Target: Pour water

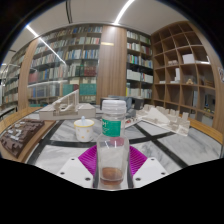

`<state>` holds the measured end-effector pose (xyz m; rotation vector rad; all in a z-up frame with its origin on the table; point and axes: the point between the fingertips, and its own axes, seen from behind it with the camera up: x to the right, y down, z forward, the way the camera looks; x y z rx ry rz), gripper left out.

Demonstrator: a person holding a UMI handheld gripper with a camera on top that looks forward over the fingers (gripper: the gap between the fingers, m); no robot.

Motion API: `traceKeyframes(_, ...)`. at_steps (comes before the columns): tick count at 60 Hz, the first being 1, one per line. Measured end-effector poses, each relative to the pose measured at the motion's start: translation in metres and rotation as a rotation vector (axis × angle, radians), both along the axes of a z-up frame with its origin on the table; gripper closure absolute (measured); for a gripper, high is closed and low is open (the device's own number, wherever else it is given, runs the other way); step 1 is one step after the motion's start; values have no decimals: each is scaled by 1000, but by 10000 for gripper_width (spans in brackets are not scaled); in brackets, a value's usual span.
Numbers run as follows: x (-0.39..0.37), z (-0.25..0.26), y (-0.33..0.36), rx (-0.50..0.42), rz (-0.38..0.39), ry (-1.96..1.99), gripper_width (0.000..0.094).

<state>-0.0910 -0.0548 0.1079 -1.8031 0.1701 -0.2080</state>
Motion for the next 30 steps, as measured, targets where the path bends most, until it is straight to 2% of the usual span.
traceKeyframes(8,61,54,22,23,-101,-270,545)
traceKeyframes(18,112,153,80,55,-230,-791,548)
traceKeyframes(20,117,180,90,60,-237,-908,547)
traceKeyframes(26,96,218,134,57,-256,-1250,550)
traceKeyframes(30,75,230,160,42,-224,-1504,549)
